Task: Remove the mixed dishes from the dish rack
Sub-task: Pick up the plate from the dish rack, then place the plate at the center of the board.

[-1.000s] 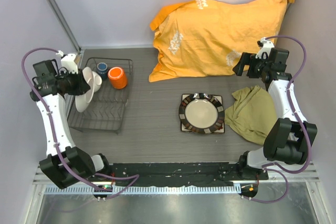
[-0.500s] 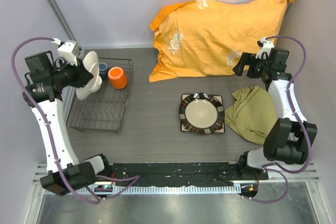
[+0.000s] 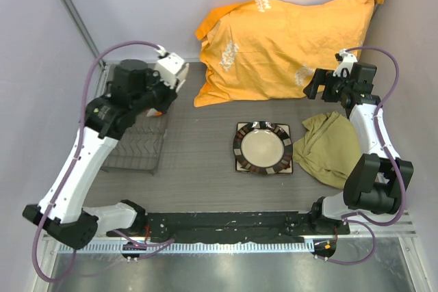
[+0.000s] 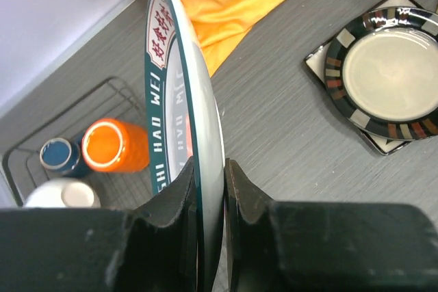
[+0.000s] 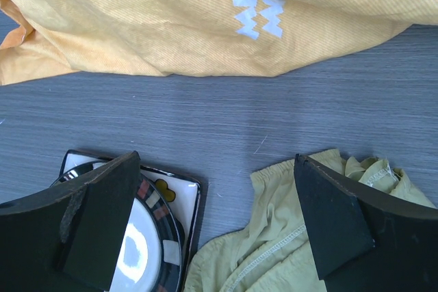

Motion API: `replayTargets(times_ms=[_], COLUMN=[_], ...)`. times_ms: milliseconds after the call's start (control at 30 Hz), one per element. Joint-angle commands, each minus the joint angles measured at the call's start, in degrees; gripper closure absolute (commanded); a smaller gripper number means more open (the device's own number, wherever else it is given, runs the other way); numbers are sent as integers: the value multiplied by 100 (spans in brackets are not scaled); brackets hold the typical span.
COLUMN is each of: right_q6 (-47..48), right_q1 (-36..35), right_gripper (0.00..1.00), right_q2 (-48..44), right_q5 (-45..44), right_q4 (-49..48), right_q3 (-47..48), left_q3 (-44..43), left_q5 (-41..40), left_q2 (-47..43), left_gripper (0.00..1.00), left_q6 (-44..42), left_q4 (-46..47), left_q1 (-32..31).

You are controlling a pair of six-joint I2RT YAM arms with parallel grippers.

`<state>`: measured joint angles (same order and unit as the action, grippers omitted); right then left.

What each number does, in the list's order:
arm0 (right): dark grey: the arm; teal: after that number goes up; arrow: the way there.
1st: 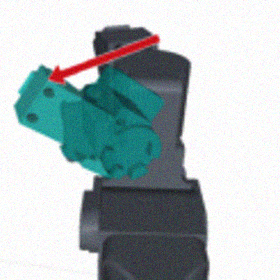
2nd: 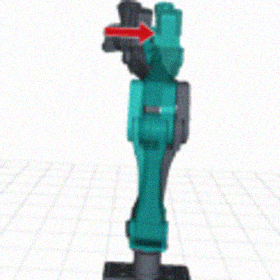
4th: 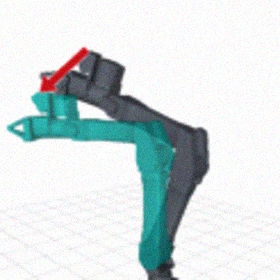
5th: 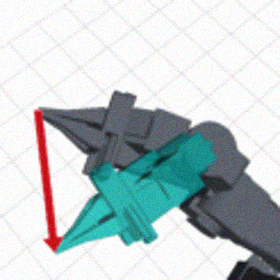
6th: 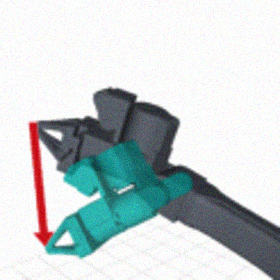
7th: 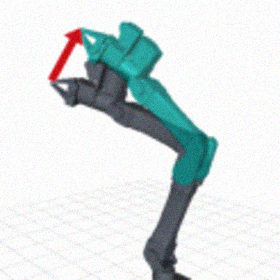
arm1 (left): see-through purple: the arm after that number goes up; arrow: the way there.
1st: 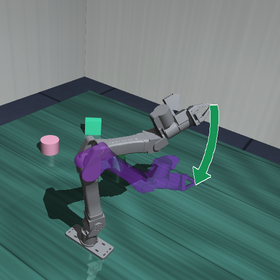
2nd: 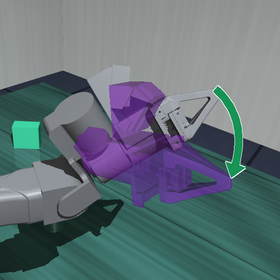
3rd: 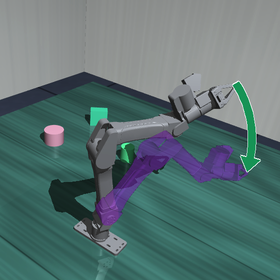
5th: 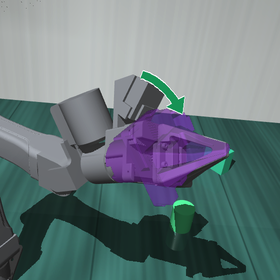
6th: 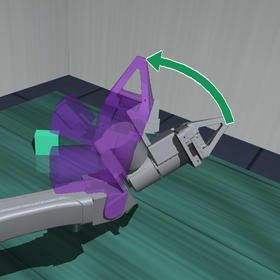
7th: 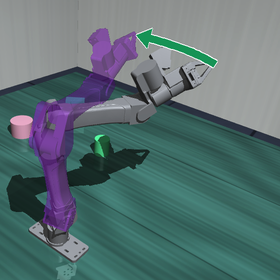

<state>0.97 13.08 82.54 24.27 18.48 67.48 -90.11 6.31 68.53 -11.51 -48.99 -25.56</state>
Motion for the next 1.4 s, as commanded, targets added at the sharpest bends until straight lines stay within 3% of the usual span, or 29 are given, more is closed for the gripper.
replayTargets(times_ms=[0, 133, 533, 1033, 1367], right_q6=[35, 61, 17, 35, 35], right_q1=[-25, -25, 36, 142, 133], right_gripper=[0, 1, 0, 1, 0], right_q2=[-19, -10, 34, 51, 86], right_q5=[-72, -124, -256, -362, -300], right_q4=[-108, -108, -134, -187, -169], right_q3=[134, 134, 134, 90, 98], left_q3=[-104, 107, 1108, 1759, 1865], left_q5=[-2026, -3308, -4586, -5016, -5016], left_q2=[326, 687, 1794, 3701, 4572], left_gripper=[100, 100, 100, 100, 100], left_q6=[-201, -668, -2189, -3533, -3692], left_q4=[969, 1706, 3949, 6295, 7016], left_q1=[-1291, -2311, -4359, -5292, -5389])
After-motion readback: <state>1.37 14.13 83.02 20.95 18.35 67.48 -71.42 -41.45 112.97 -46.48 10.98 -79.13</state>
